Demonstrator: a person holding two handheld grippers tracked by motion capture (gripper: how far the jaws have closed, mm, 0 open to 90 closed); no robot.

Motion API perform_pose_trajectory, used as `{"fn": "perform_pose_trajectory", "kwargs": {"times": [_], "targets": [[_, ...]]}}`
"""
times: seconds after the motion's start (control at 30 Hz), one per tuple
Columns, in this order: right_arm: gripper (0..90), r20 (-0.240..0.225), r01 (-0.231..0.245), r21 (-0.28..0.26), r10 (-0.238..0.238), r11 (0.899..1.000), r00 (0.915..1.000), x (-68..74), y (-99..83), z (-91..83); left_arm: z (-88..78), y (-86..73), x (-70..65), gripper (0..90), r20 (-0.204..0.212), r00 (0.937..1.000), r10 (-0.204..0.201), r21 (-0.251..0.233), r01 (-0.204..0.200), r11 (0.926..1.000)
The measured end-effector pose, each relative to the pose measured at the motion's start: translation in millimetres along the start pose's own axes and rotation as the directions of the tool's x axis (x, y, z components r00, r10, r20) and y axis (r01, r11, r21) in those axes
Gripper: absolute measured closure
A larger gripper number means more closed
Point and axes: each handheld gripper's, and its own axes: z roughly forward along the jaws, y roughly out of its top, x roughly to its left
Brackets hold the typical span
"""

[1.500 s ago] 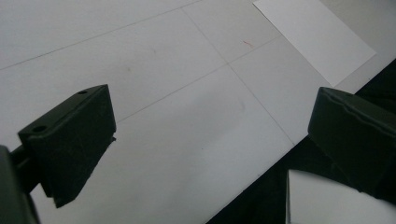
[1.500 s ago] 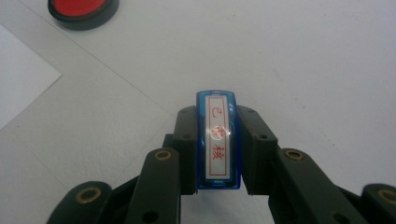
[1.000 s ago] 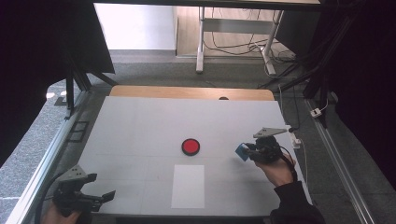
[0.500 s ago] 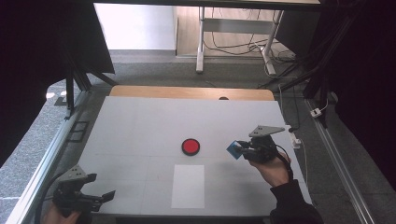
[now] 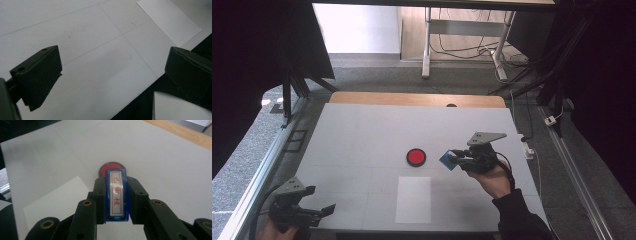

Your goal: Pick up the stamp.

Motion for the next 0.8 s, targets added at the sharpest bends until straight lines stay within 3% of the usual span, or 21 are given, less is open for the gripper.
{"fn": "perform_pose_trajectory", "kwargs": {"times": [0.33,0.8], "targets": [[71.2,-0.076,0.032,-0.009,-0.033,0.999,0.9966,13.1,13.8,15.4,0.1,0.1,-0.1,1.2,-0.001,1.0,0.001,0.002,-0.001,1.0],[71.2,-0.167,0.069,-0.024,-0.072,0.997,0.9833,33.9,30.5,34.0,0.7,0.3,-0.6,1.3,-0.003,1.0,0.004,0.009,-0.004,0.9999]]}}
